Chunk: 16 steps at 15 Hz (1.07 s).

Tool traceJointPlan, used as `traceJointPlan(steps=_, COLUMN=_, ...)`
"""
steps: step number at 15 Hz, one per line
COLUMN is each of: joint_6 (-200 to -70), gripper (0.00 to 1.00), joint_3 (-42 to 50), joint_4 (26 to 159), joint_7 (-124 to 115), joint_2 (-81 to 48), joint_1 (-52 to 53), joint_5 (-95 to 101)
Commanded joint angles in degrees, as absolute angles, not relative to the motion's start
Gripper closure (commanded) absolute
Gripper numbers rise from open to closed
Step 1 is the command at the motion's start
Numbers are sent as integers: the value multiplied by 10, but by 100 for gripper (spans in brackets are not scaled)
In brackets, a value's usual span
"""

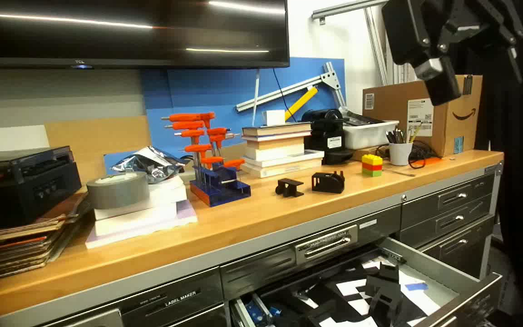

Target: Pick up the black objects from the base top and put them in the open drawer and then close the drawer

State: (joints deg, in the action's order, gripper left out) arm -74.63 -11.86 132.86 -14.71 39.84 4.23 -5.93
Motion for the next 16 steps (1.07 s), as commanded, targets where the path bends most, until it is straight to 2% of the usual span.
traceJointPlan(steps=1, joint_6=-746, gripper=0, joint_3=-119, joint_4=1326, joint_7=-147, joint_2=398, joint_1=42, joint_5=-59)
traceJointPlan(steps=8, joint_6=-760, gripper=0, joint_3=-122, joint_4=1327, joint_7=-148, joint_2=402, joint_1=41, joint_5=-53)
traceJointPlan(steps=16, joint_6=-966, gripper=0, joint_3=-177, joint_4=1381, joint_7=-198, joint_2=443, joint_1=46, joint_5=-32)
